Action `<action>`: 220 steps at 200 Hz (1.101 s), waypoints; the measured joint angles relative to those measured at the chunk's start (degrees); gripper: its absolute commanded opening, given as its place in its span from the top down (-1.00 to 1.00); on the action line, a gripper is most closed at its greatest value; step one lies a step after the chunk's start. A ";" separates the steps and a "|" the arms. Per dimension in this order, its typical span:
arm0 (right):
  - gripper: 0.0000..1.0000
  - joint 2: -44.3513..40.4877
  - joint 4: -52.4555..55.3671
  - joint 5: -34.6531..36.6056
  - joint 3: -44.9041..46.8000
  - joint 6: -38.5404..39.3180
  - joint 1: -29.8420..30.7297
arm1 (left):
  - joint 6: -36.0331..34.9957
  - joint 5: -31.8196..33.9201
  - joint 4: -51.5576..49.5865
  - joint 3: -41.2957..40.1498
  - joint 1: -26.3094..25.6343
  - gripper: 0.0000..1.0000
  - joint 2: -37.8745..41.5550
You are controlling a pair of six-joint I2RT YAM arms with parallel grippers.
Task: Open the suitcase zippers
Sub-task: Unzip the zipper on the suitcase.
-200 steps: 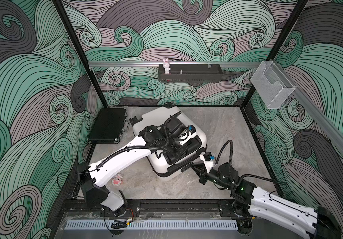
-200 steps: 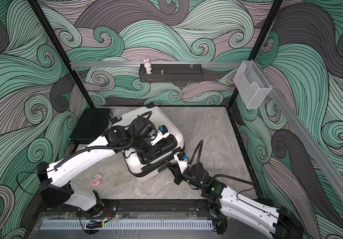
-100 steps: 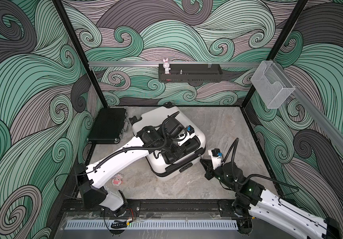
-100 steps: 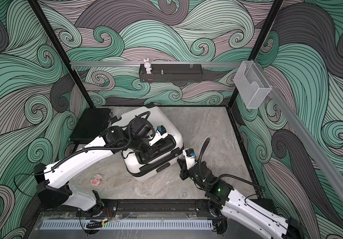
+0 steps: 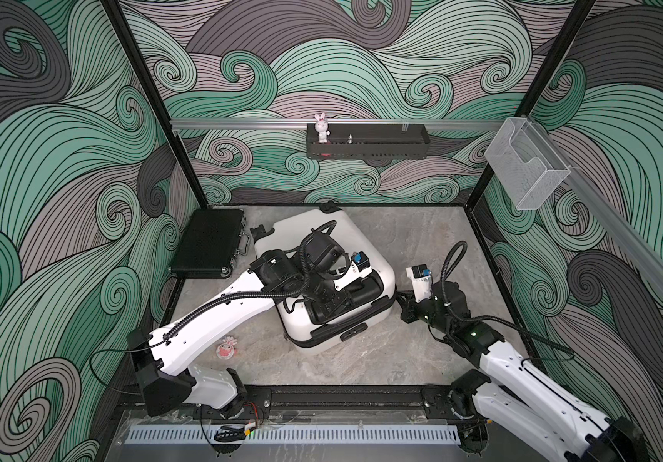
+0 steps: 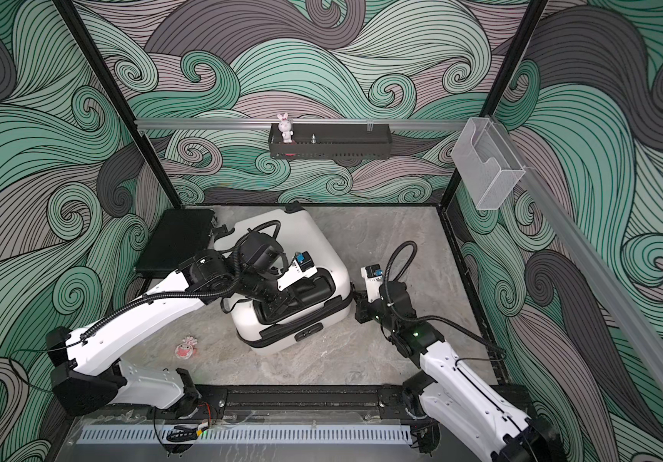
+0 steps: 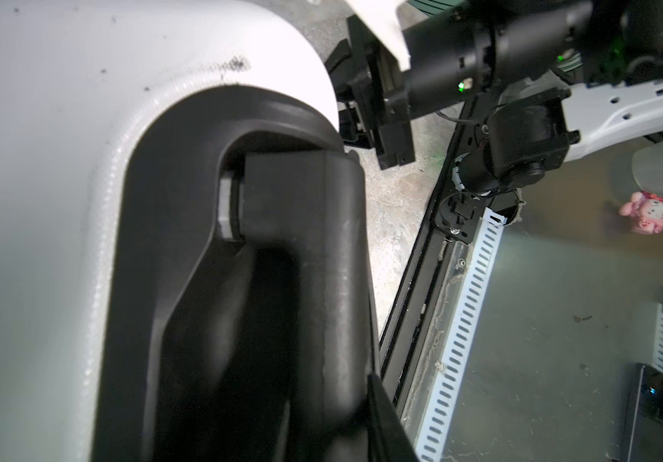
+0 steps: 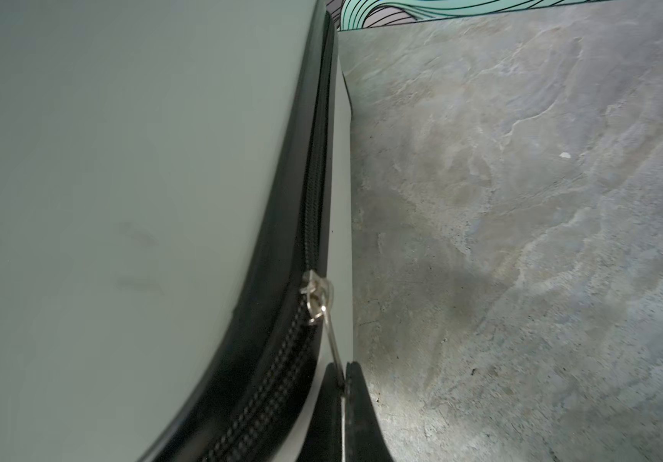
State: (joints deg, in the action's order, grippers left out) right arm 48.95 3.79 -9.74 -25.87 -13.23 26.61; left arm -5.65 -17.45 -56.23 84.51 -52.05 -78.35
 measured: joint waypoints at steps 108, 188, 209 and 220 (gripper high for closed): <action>1.00 26.97 -3.17 -18.12 -12.98 8.20 -10.54 | -16.96 -9.90 -4.13 -8.72 -1.11 1.00 2.14; 1.00 43.67 -6.91 -16.83 -25.09 7.06 -13.92 | -24.65 -10.86 -5.46 -16.74 -4.79 1.00 8.22; 1.00 45.22 -7.02 -17.68 -26.58 6.75 -14.71 | -24.83 -7.26 -4.42 -18.18 -4.81 0.93 9.84; 1.00 45.38 -7.13 -17.73 -26.99 6.60 -15.23 | -24.76 -4.74 -3.52 -18.73 -5.01 0.82 10.86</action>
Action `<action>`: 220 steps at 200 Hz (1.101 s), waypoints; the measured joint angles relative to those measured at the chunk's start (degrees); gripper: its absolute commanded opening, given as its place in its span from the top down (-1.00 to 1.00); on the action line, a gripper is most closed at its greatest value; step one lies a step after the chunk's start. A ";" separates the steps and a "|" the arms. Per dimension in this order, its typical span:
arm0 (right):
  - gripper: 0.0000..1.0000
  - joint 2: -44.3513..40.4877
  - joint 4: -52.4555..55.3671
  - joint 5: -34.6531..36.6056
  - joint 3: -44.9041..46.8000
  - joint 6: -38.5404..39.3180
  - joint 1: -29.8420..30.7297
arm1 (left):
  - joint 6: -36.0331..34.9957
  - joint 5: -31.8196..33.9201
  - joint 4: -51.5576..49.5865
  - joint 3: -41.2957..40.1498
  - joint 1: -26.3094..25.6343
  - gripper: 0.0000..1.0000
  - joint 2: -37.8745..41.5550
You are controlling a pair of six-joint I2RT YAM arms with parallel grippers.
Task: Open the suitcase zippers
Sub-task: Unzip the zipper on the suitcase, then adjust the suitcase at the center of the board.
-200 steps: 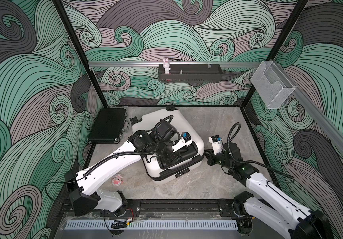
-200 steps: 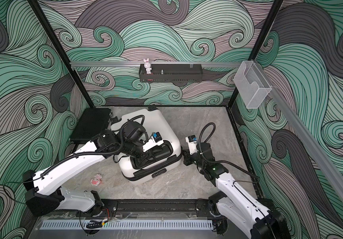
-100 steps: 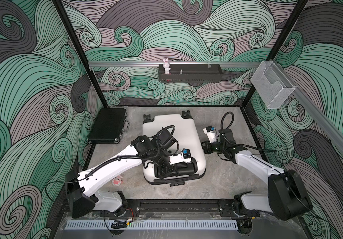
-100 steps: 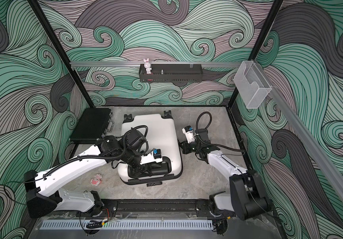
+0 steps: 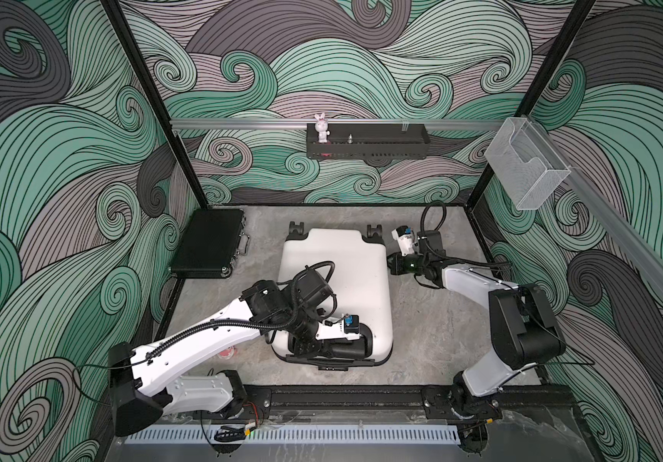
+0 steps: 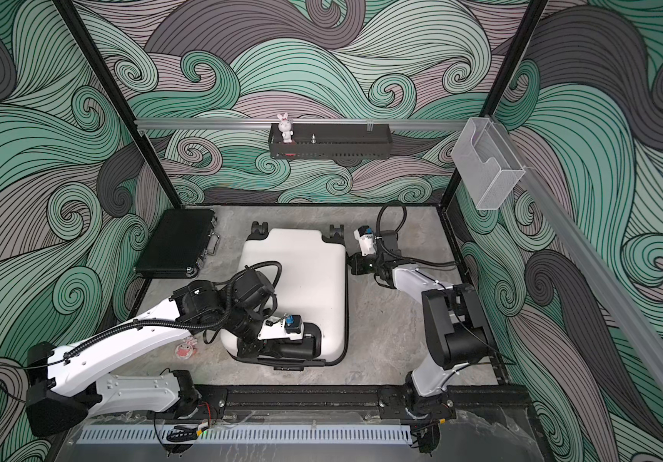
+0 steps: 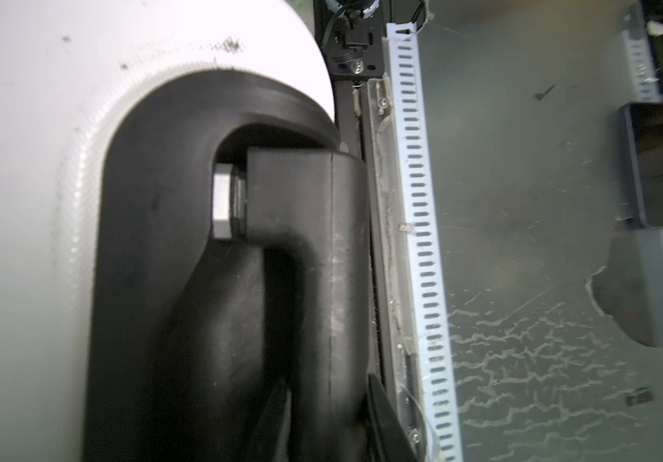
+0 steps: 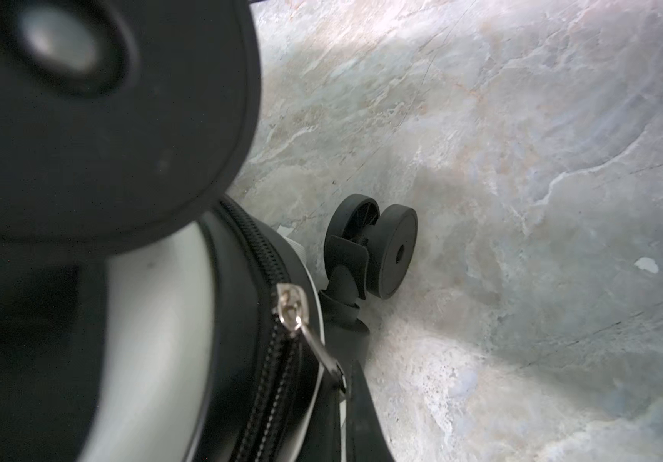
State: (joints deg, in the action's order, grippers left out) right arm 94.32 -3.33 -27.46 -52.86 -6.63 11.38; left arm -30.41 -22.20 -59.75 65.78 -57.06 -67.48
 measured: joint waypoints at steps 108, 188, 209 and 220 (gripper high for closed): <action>-0.39 -27.39 8.98 2.82 9.77 -4.09 -5.73 | 26.47 16.55 0.87 5.07 5.49 -0.52 7.08; -0.40 -54.97 29.73 -11.56 14.14 -16.83 -0.81 | 46.14 18.99 1.25 15.80 30.84 -0.52 1.05; -0.38 -59.14 33.86 -12.04 14.80 -18.69 2.32 | 47.36 16.61 3.19 15.98 33.35 -0.51 -5.35; -0.37 -61.00 34.99 -12.00 15.45 -19.69 3.91 | 47.63 15.67 3.96 15.98 34.05 -0.50 -8.59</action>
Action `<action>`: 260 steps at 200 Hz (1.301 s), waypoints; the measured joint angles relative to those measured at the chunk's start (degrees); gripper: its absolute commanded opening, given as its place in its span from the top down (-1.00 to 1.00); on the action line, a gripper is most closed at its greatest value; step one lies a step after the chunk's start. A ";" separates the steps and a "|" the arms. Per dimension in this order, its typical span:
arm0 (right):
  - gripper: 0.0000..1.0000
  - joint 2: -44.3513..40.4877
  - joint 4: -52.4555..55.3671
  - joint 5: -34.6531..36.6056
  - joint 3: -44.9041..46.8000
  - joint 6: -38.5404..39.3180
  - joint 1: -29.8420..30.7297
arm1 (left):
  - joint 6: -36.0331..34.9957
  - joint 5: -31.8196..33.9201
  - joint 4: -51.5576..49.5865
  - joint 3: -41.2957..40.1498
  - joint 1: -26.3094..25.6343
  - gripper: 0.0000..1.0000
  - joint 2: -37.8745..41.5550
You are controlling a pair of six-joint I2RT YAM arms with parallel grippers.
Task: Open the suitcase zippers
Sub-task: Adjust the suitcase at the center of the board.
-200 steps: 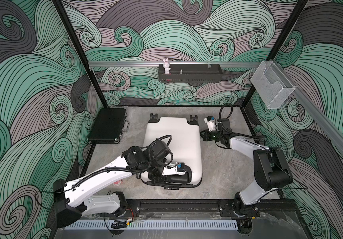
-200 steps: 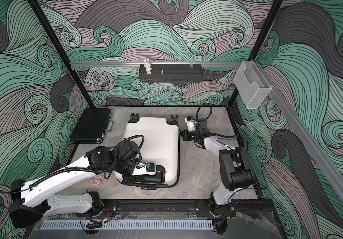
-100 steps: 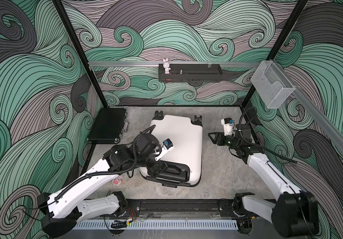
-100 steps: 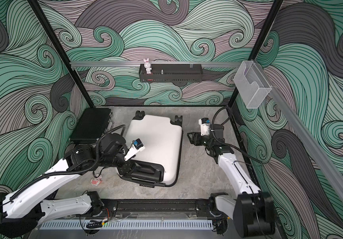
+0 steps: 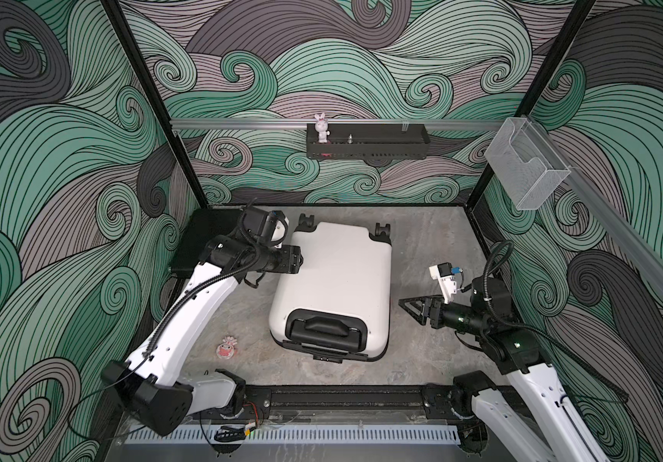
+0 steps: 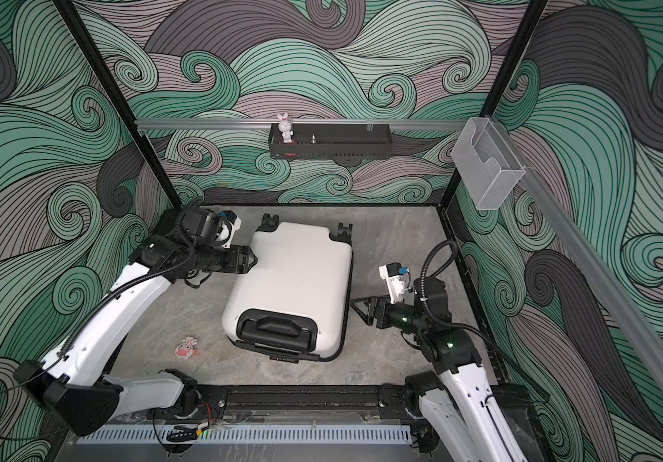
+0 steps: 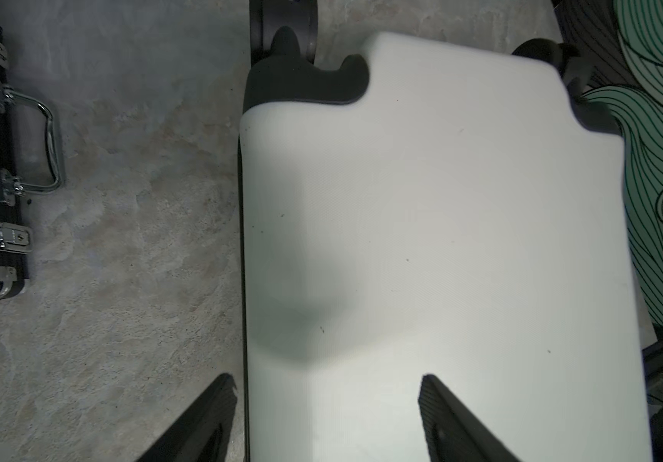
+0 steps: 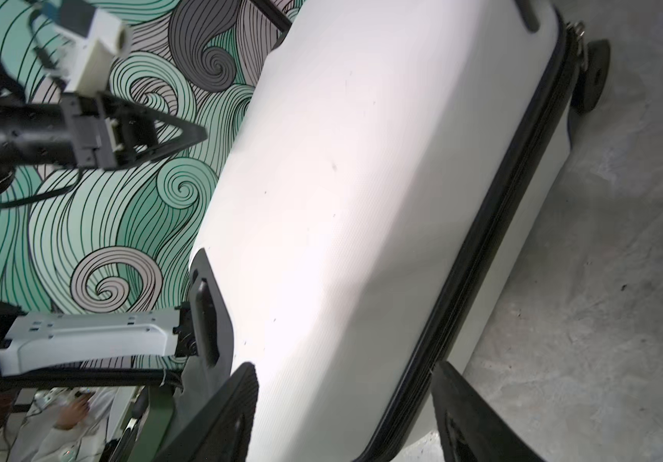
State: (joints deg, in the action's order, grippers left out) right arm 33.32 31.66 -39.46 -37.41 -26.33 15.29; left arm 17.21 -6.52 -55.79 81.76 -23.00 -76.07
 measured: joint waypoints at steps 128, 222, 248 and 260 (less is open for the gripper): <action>-0.25 6.03 -7.80 15.72 4.02 -7.13 34.10 | -1.40 -12.37 11.30 8.26 2.71 -0.27 -19.04; -0.34 6.34 -12.61 30.67 0.85 4.81 35.87 | -4.04 -8.96 1.79 21.09 1.86 -0.24 -23.34; -0.38 -0.70 -9.57 31.82 1.03 8.33 26.77 | -3.52 -4.28 -1.29 16.79 1.95 -0.27 -12.28; -0.39 -2.36 -8.00 31.30 1.33 9.14 22.05 | -2.56 -2.60 -3.78 15.87 2.23 -0.28 -6.78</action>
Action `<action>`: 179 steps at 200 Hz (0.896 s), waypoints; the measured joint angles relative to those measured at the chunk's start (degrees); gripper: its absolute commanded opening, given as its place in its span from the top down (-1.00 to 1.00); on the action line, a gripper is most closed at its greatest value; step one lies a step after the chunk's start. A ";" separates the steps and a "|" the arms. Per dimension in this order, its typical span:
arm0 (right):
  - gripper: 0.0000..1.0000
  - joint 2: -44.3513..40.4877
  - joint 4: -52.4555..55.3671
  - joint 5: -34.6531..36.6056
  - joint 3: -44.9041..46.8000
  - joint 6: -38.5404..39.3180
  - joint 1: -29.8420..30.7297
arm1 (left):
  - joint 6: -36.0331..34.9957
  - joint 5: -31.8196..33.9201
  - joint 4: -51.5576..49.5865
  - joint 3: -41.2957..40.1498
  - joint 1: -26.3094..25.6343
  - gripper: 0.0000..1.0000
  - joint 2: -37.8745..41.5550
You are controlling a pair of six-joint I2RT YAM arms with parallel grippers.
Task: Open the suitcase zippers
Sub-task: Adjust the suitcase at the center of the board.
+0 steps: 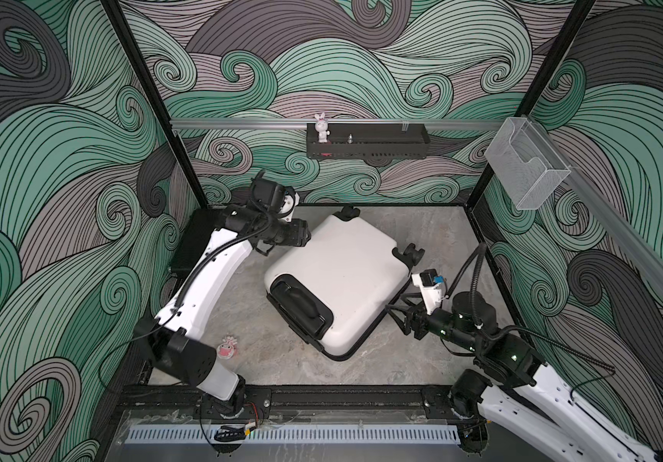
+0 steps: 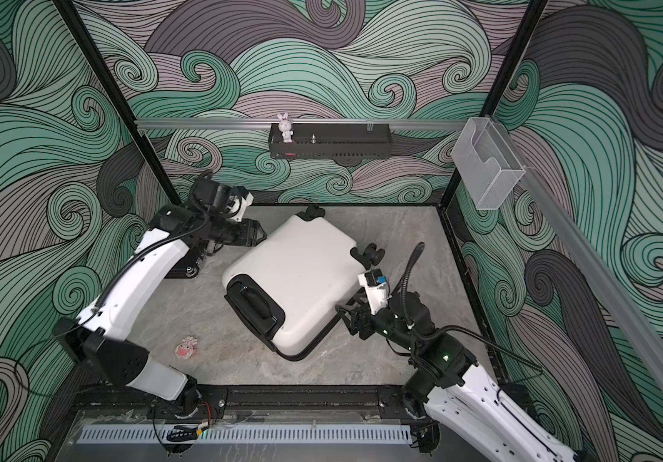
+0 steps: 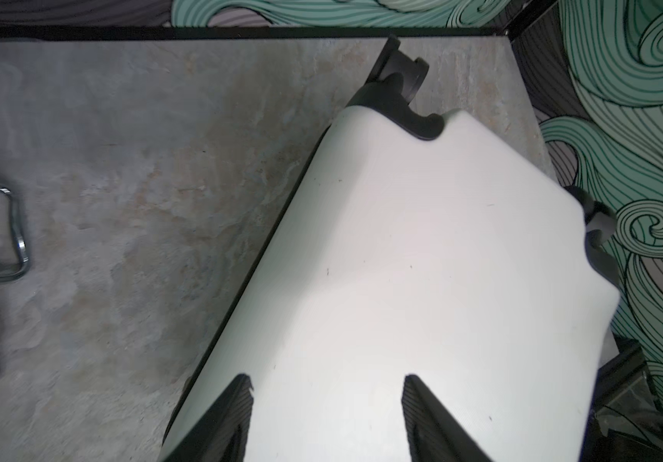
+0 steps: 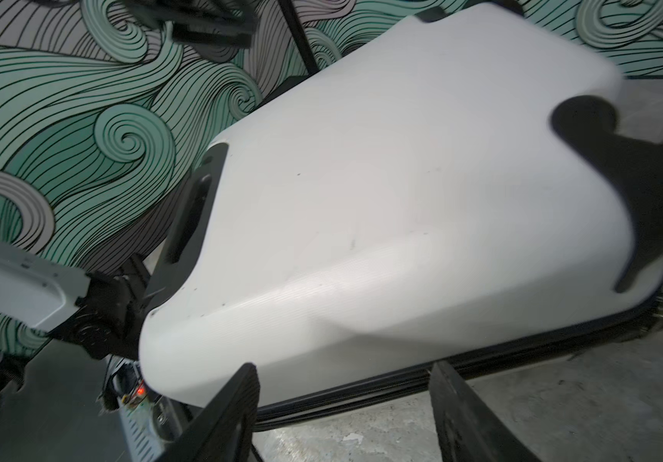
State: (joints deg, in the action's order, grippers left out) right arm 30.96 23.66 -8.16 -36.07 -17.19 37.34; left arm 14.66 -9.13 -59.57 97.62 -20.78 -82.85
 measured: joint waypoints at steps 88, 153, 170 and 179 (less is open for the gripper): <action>-0.27 9.22 1.84 -12.63 1.14 -2.67 -22.47 | 18.12 -2.56 -10.56 -25.44 0.35 -0.27 22.60; -0.20 9.86 -1.81 -17.59 3.37 -2.60 -14.25 | 24.85 -9.29 -4.15 -33.75 0.33 -0.26 22.21; -0.19 8.87 -3.43 -16.98 5.20 -3.21 -10.14 | 24.85 -9.92 -2.86 -34.49 0.33 -0.26 20.11; -0.19 8.83 -4.17 -16.28 5.88 -3.39 -8.00 | 24.83 -10.43 -2.23 -34.62 0.33 -0.26 18.84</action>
State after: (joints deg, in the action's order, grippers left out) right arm 39.79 19.49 -24.45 -30.20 -20.58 29.34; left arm 39.48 -19.55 -61.80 63.00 -20.45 -64.01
